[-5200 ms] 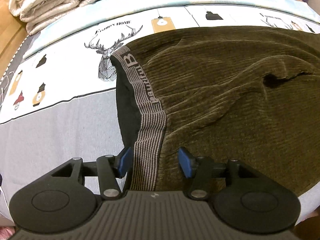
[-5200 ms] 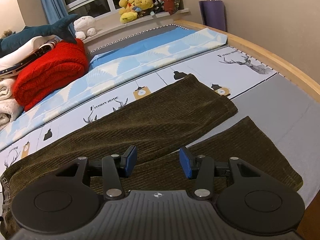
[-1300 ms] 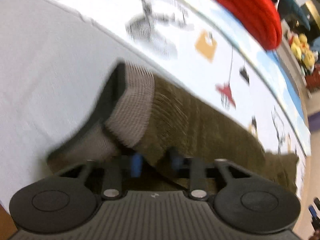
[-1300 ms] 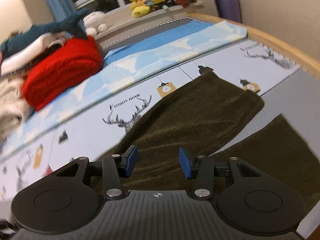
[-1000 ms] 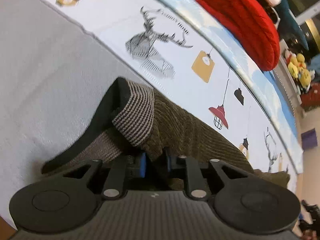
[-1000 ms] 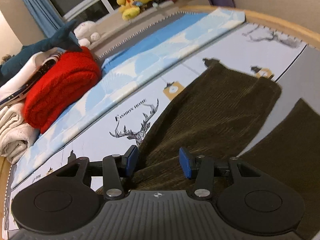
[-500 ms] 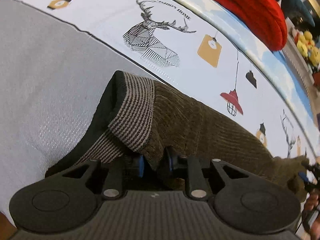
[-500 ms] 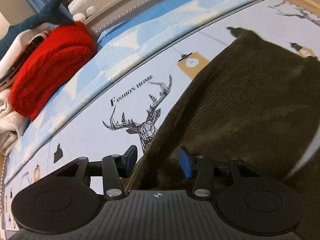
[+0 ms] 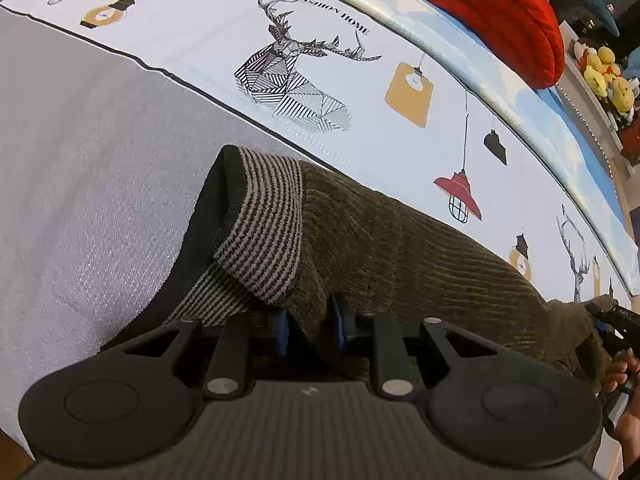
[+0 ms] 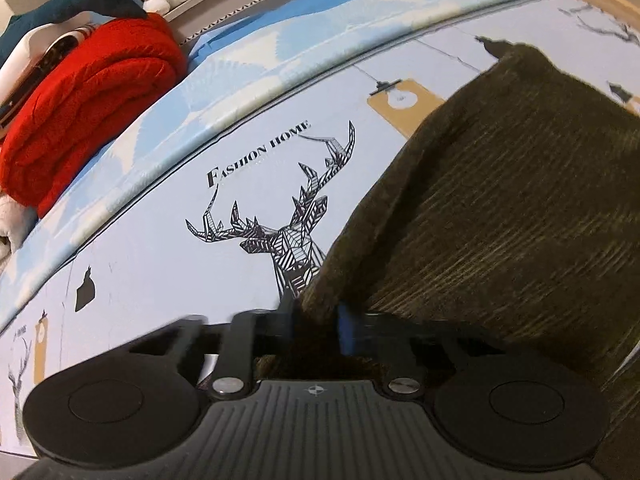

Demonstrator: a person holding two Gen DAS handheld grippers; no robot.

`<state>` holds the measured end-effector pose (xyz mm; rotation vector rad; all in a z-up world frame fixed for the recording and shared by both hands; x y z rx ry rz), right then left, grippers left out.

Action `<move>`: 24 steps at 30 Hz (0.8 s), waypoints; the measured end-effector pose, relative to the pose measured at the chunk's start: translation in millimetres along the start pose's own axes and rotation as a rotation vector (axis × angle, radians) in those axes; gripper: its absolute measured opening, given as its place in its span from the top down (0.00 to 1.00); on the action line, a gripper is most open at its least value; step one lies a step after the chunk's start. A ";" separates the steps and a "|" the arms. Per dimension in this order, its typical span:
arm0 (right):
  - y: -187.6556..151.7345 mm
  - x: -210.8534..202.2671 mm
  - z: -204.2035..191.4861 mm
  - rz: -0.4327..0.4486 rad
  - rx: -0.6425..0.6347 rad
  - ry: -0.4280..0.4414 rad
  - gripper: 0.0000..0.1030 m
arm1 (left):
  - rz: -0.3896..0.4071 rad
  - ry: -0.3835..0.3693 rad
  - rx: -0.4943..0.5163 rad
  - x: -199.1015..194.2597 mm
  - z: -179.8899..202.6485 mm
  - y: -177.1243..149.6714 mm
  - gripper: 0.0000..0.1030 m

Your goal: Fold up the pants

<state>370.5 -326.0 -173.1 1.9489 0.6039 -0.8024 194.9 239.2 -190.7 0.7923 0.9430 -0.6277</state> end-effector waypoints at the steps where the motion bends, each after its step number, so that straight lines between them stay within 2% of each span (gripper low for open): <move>1: 2.4 -4.5 0.0 0.010 -0.002 0.004 0.90 | 0.002 0.000 0.005 -1.1 0.9 0.0 0.78; 6: 13.5 -40.3 -0.2 0.058 -0.016 0.040 0.92 | 0.040 0.010 0.067 -14.6 10.9 -1.3 0.85; 11: 20.9 -98.6 19.7 0.099 0.018 0.077 0.93 | 0.090 -0.016 0.103 -36.9 17.3 -3.8 0.89; 17: -9.0 -180.7 55.0 0.067 0.083 0.142 0.93 | 0.147 -0.011 0.157 -69.7 11.5 -11.0 0.92; 18: -18.9 -190.7 60.8 0.044 0.089 0.144 0.93 | 0.149 -0.007 0.164 -73.4 8.4 -11.7 0.92; 20: -48.1 -202.9 75.4 -0.057 0.084 0.143 0.93 | 0.136 0.016 0.175 -76.5 -0.2 -13.8 0.92; 24: -121.0 -191.1 116.7 -0.391 -0.026 0.088 0.91 | 0.036 0.105 0.187 -64.6 -24.1 -21.3 0.91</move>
Point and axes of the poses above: each gripper's, at about its wrist camera, not at the fingertips, and x roughly the way its jaws point, z to its right, y to its top, the point moved 8 cm from there along x, roughly the way its jaws point, and after that the axes turned 3 degrees about -y, right-handed, at the moved point
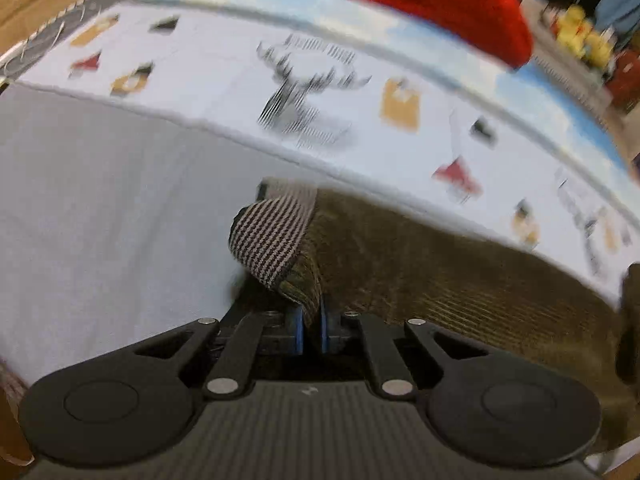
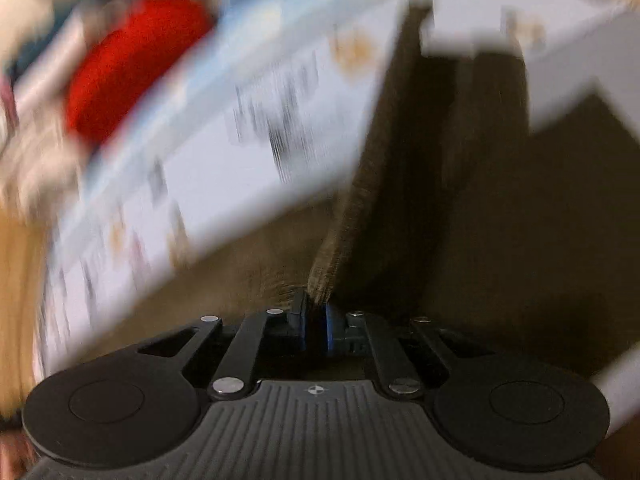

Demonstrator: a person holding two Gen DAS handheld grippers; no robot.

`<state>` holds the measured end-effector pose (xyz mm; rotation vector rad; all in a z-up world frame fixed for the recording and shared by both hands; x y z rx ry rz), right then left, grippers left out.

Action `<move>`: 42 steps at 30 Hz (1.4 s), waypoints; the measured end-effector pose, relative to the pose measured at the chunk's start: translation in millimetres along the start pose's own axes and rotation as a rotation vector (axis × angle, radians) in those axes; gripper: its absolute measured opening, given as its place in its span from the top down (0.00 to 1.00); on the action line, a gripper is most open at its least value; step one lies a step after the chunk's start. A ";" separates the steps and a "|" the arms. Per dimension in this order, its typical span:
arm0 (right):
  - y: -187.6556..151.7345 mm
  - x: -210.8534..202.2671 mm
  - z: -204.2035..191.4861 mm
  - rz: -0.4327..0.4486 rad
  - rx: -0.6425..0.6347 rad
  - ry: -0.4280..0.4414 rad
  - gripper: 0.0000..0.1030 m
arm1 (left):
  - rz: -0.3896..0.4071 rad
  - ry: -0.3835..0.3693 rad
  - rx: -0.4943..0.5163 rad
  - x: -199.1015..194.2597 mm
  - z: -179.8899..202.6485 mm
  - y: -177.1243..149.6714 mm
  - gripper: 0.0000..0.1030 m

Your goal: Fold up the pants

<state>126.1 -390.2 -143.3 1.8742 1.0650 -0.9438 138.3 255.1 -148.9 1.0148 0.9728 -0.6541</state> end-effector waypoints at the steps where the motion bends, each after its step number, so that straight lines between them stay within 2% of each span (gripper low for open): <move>1: -3.2 0.3 16.7 -0.013 0.010 -0.049 0.91 | -0.042 0.006 0.000 6.2 -2.8 -3.9 0.91; 3: 11.0 -15.1 40.9 0.087 0.042 -0.079 0.88 | -0.096 0.011 -0.008 15.9 -5.7 -8.3 0.89; 5: 30.7 -34.4 60.1 0.222 0.089 -0.061 0.88 | -0.094 0.020 -0.008 17.2 -5.9 -6.1 0.86; 7: 44.9 -46.1 70.0 0.326 0.110 -0.058 0.87 | -0.099 0.005 -0.044 18.0 -6.4 -4.8 0.80; 8: 49.8 -48.2 71.6 0.359 0.114 -0.054 0.86 | -0.104 -0.002 -0.059 19.3 -7.4 -5.1 0.74; 10: 60.4 -47.4 67.3 0.412 0.116 -0.024 0.76 | -0.124 0.000 -0.086 22.9 -8.3 -6.6 0.65; 12: 70.0 -39.2 57.7 0.427 0.114 0.009 0.69 | -0.133 0.005 -0.109 25.7 -9.3 -6.4 0.49; 14: 82.7 -28.0 49.1 0.435 0.113 0.014 0.66 | -0.134 0.026 -0.129 26.7 -13.7 -5.8 0.39; 18: 108.1 -11.2 39.0 0.465 0.131 -0.016 0.57 | -0.125 0.027 -0.173 27.9 -19.2 -1.6 0.39; 22: 123.5 19.1 40.2 0.432 0.192 -0.041 0.57 | -0.123 -0.034 -0.220 27.7 -18.4 0.5 0.39; 25: 134.0 36.2 41.7 0.414 0.254 -0.033 0.57 | -0.160 -0.086 -0.238 34.5 -13.1 -2.4 0.39; 30: 149.1 52.7 41.7 0.423 0.282 -0.041 0.58 | -0.183 -0.062 -0.198 43.4 -9.5 -2.6 0.41; 32: 156.0 55.1 39.6 0.437 0.279 -0.034 0.73 | -0.187 -0.059 -0.208 47.6 -9.5 -1.2 0.42; 33: 159.1 55.2 38.9 0.442 0.282 -0.031 0.89 | -0.186 -0.057 -0.213 49.1 -10.4 -0.6 0.48; 34: 162.2 53.7 37.1 0.451 0.283 -0.021 0.95 | -0.186 -0.051 -0.213 50.4 -11.3 0.2 0.52; 35: 165.5 50.6 34.9 0.464 0.279 -0.011 0.96 | -0.185 -0.042 -0.210 51.4 -12.6 1.2 0.61; 36: 169.7 42.6 31.5 0.492 0.269 -0.007 0.97 | -0.184 -0.038 -0.211 51.5 -14.2 2.3 0.71; 38: 177.5 14.1 28.3 0.579 0.275 0.016 0.97 | -0.171 -0.045 -0.222 49.2 -16.0 4.0 0.80; 42: 175.8 -85.7 44.4 0.826 0.380 0.141 0.97 | -0.138 -0.062 -0.217 37.4 -10.9 7.6 0.87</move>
Point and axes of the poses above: each gripper's, at about its wrist camera, not at the fingertips, and x roughly the way its jaws point, z to its right, y to its top, the point moved 8 cm from there along x, roughly the way its jaws point, and after that the axes turned 3 degrees about -y, right-handed, at the moved point
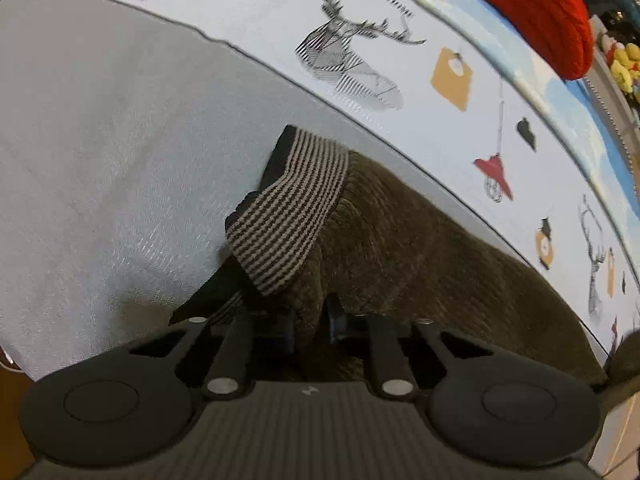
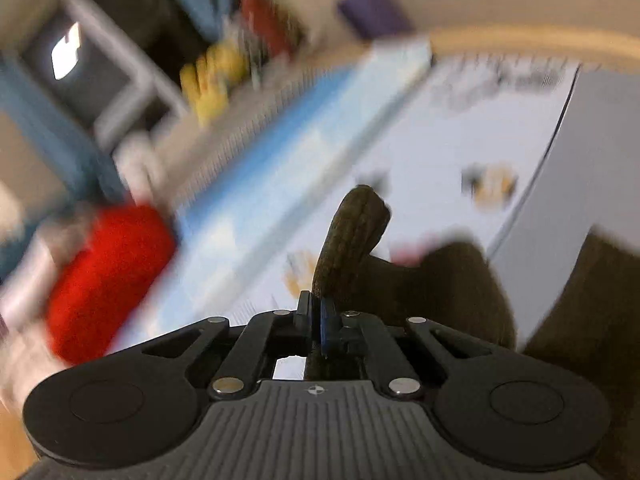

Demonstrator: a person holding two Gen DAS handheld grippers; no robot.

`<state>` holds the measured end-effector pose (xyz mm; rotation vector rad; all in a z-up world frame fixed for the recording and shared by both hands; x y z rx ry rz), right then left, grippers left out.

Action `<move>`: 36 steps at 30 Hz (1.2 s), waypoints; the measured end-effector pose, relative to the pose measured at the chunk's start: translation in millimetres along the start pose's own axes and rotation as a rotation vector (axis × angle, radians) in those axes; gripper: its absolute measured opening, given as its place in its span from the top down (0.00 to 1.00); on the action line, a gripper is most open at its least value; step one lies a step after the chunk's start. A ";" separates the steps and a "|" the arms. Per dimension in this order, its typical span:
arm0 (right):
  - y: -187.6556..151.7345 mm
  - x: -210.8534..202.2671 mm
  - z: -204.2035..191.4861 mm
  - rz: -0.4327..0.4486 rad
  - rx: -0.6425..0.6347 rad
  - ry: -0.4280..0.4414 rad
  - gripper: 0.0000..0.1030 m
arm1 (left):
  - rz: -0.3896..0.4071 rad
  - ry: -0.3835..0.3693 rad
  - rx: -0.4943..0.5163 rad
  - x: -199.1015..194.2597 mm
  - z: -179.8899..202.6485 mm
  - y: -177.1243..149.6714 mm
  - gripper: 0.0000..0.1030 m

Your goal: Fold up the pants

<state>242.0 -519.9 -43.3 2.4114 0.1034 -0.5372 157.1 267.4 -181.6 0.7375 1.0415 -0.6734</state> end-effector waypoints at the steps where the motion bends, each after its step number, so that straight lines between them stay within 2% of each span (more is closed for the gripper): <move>1: 16.4 -23.6 2.4 0.055 0.013 0.026 0.98 | 0.009 -0.011 0.006 -2.9 3.3 0.1 0.87; 3: 34.9 -63.7 18.1 0.120 0.014 0.016 0.98 | 0.026 -0.045 0.026 -10.9 9.2 -2.0 0.88; 6: 37.3 -98.8 65.7 0.103 0.038 -0.077 0.98 | 0.039 -0.098 0.050 -22.3 16.1 -8.7 0.88; 8: 23.8 -110.5 108.7 0.022 0.054 -0.194 0.98 | 0.031 -0.093 0.074 -25.2 17.6 -14.0 0.89; 11: -13.1 -110.3 177.6 -0.209 0.087 -0.392 0.98 | -0.013 -0.057 0.102 -21.2 11.2 -21.9 0.89; 12: -28.6 -108.4 202.1 -0.297 0.134 -0.440 0.98 | -0.027 -0.038 0.109 -18.6 8.2 -23.7 0.89; 13: -42.0 -107.5 224.6 -0.365 0.215 -0.460 0.97 | -0.035 -0.025 0.116 -17.0 5.5 -24.7 0.89; 14: -47.9 -106.6 239.0 -0.395 0.278 -0.455 0.97 | -0.043 -0.022 0.119 -15.5 3.9 -25.2 0.89; 15: -49.1 -105.4 243.4 -0.402 0.281 -0.444 0.97 | -0.053 -0.025 0.116 -13.8 2.6 -25.6 0.88; 16: -44.3 -103.2 244.0 -0.392 0.251 -0.436 0.92 | -0.064 -0.028 0.107 -12.6 0.7 -26.8 0.87; 17: -37.9 -101.9 243.9 -0.369 0.210 -0.442 0.92 | -0.074 -0.031 0.088 -11.1 -1.2 -27.8 0.85; 18: -32.9 -99.5 244.6 -0.349 0.181 -0.449 0.91 | -0.076 -0.040 0.057 -10.4 -3.5 -27.3 0.81; 21: -27.5 -90.2 250.4 -0.338 0.212 -0.455 0.74 | -0.065 -0.101 -0.052 -11.3 -11.1 -23.0 0.62; 22: -27.7 -86.2 252.1 -0.340 0.223 -0.458 0.73 | -0.061 -0.112 -0.080 -11.0 -13.7 -21.0 0.61; 24: -29.1 -80.8 251.4 -0.339 0.216 -0.470 0.73 | -0.060 -0.106 -0.110 -8.5 -17.5 -18.5 0.61; 29: -31.7 -75.9 254.1 -0.337 0.197 -0.507 0.73 | -0.058 -0.040 -0.115 -1.6 -23.6 -13.9 0.61; 31: -32.5 -75.8 253.5 -0.336 0.173 -0.525 0.84 | -0.062 -0.029 -0.116 0.5 -24.9 -13.7 0.62; 34: -31.1 -78.1 252.5 -0.324 0.142 -0.550 0.96 | -0.057 -0.007 -0.083 0.9 -23.9 -13.3 0.71; 36: -24.3 -84.5 245.0 -0.277 0.126 -0.536 0.97 | -0.034 -0.009 -0.049 -3.8 -20.1 -12.0 0.82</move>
Point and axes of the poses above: each gripper's, at about its wrist camera, not at the fingertips, and x roughly the way its jaws point, z to its right, y to its top, the point moved 8 cm from there along x, roughly the way its jaws point, and after that the axes turned 3 degrees about -y, right-handed, at the moved point
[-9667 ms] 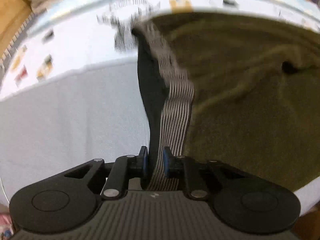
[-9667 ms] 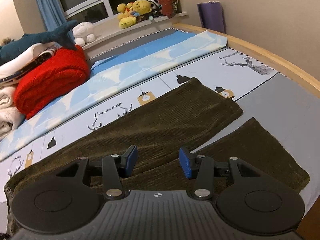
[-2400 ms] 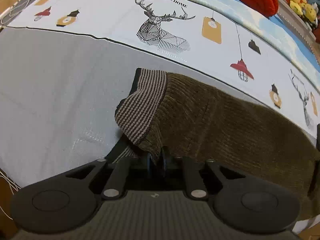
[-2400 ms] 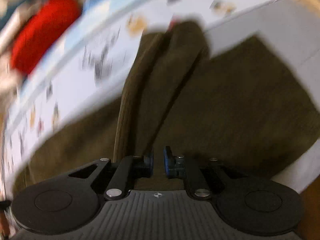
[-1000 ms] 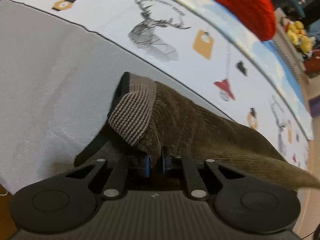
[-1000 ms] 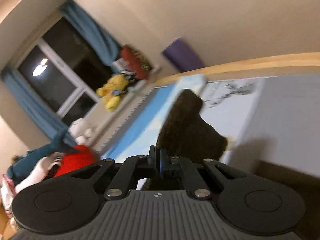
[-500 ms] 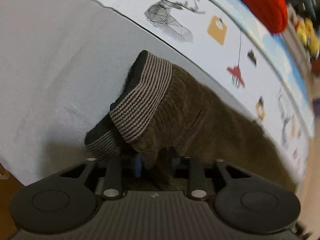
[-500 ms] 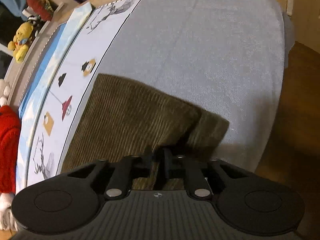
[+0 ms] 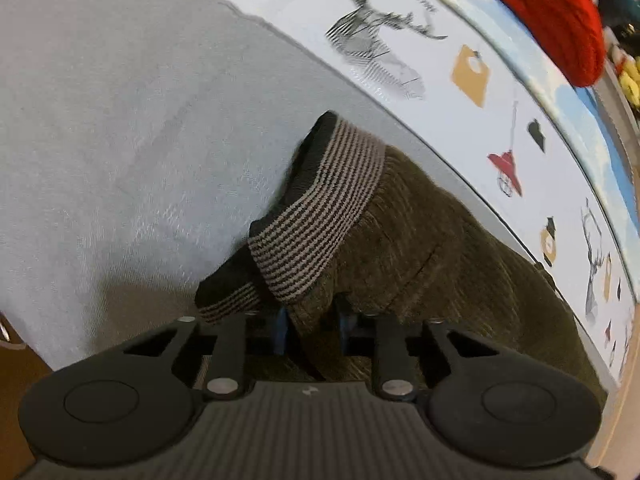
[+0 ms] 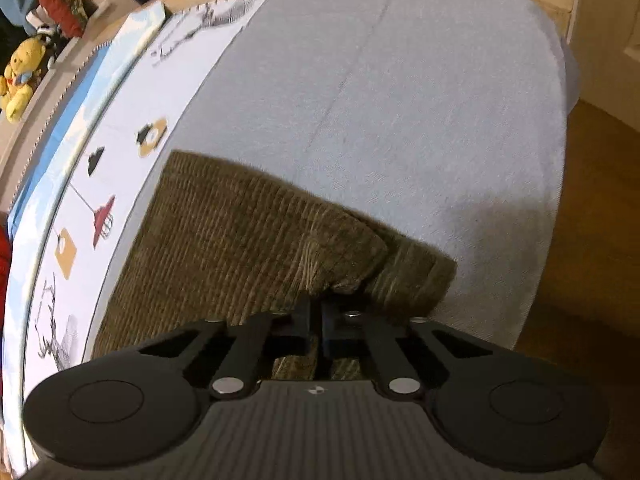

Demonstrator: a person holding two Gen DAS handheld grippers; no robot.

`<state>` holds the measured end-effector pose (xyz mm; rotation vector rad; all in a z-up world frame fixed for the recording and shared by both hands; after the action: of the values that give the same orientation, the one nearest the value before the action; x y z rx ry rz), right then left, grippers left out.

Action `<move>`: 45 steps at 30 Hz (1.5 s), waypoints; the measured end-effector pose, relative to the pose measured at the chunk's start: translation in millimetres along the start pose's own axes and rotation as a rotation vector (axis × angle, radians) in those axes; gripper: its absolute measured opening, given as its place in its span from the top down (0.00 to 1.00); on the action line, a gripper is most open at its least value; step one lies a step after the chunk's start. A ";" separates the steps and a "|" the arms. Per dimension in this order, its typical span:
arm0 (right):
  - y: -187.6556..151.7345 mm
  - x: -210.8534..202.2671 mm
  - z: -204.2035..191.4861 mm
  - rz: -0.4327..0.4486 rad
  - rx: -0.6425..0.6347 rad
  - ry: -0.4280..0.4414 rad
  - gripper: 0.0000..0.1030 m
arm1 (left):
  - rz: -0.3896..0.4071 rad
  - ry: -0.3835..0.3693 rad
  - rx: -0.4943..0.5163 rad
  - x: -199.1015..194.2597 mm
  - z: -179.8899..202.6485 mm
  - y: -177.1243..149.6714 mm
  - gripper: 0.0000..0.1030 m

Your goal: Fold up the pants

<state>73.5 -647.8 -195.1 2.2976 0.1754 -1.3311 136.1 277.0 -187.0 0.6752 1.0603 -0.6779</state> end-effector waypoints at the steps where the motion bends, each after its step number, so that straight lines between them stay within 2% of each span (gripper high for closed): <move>1: 2.5 -8.3 -5.7 0.029 -0.017 0.019 0.98 | 0.019 -0.009 0.015 -4.9 2.3 0.5 0.84; 4: 17.4 -50.2 -19.9 0.163 -0.001 0.133 0.98 | 0.114 -0.060 0.065 -31.3 11.6 2.2 0.89; 6: 26.3 -72.5 -18.4 0.243 -0.004 0.145 0.99 | 0.163 -0.097 0.086 -48.1 12.8 1.4 0.89; 7: 28.2 -74.6 -12.3 0.253 0.002 0.119 0.99 | 0.162 -0.096 0.095 -50.4 10.1 -0.5 0.89; 8: 27.1 -68.1 -2.4 0.227 0.016 0.076 0.99 | 0.136 -0.075 0.104 -46.9 5.0 -4.0 0.89; 11: 8.4 -27.8 27.4 0.047 0.035 -0.066 0.99 | -0.013 -0.010 0.132 -20.8 -6.8 -19.5 0.88; 13: -0.2 -11.0 38.7 -0.012 0.014 -0.132 0.99 | -0.054 0.010 0.161 -12.7 -9.6 -24.0 0.85; 14: 0.3 -9.2 38.2 -0.008 -0.005 -0.139 0.99 | -0.049 0.019 0.160 -13.3 -11.7 -22.2 0.81; 19: 2.7 -15.9 33.6 0.033 -0.044 -0.166 1.00 | -0.019 0.011 0.111 -22.0 -17.2 -14.5 0.81; 21: 14.3 -27.0 39.7 0.119 -0.071 -0.260 1.00 | 0.007 0.013 0.131 -26.3 -14.4 -12.5 0.80; 22: 21.2 -30.6 40.6 0.163 -0.080 -0.278 1.00 | 0.015 0.018 0.140 -28.0 -13.4 -11.4 0.79; 23: 26.2 -32.5 43.2 0.179 -0.075 -0.268 1.00 | 0.028 0.042 0.151 -30.6 -13.9 -9.6 0.71; 24: 27.3 -31.9 45.1 0.171 -0.068 -0.242 1.00 | 0.053 0.088 0.172 -38.6 -17.0 -10.4 0.59; 26: 25.4 -29.9 42.4 0.145 -0.026 -0.141 1.00 | 0.121 0.184 0.222 -49.3 -16.1 -4.7 0.56; 28: 24.3 -32.8 29.7 0.147 -0.055 -0.052 0.96 | 0.210 0.223 0.236 -62.4 -12.5 3.8 0.57; 30: 20.0 -35.4 9.8 0.160 -0.145 -0.002 0.96 | 0.293 0.143 0.262 -75.3 3.5 10.2 0.58; 32: 13.3 -32.8 -10.0 0.151 -0.229 0.043 0.85 | 0.320 0.063 0.324 -78.7 24.1 8.1 0.60; 33: 10.5 -29.2 -15.6 0.134 -0.263 0.047 0.75 | 0.315 0.036 0.367 -76.8 34.5 4.3 0.60; 34: 6.9 -24.1 -19.0 0.111 -0.289 0.042 0.70 | 0.292 0.010 0.412 -72.2 43.6 -1.1 0.60; 35: 3.6 -18.7 -21.5 0.082 -0.306 0.046 0.69 | 0.253 -0.009 0.458 -65.2 51.6 -8.4 0.60; 37: -8.2 -6.2 -24.9 0.018 -0.351 0.051 0.69 | 0.181 0.013 0.534 -48.8 59.0 -20.6 0.60; 39: -26.2 8.8 -16.0 -0.062 -0.449 -0.080 0.71 | 0.052 0.144 0.601 -18.8 45.9 -32.0 0.64; 40: -31.5 16.9 -7.4 -0.087 -0.489 -0.153 0.72 | -0.017 0.226 0.610 -4.8 32.6 -36.4 0.75; 41: -30.4 16.6 -7.6 -0.082 -0.488 -0.152 0.73 | -0.062 0.285 0.618 4.1 21.5 -38.9 0.92; 44: -27.7 11.5 -15.2 -0.067 -0.471 -0.156 0.71 | -0.032 0.265 0.600 -3.9 22.3 -34.5 0.93; 45: -28.2 7.9 -22.4 -0.048 -0.491 -0.139 0.68 | -0.011 0.249 0.596 -9.5 24.4 -34.2 0.89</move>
<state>85.7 -613.6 -201.9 1.7954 0.4592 -1.2935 119.8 238.8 -175.7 1.2942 1.0915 -0.9486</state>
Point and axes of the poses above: each gripper's, at about its wrist camera, not at the fingertips, and x roughly the way its jaws point, z to its right, y to its top, the point moved 8 cm from there along x, roughly the way its jaws point, and after that the axes turned 3 degrees about -y, right-handed, at the moved point
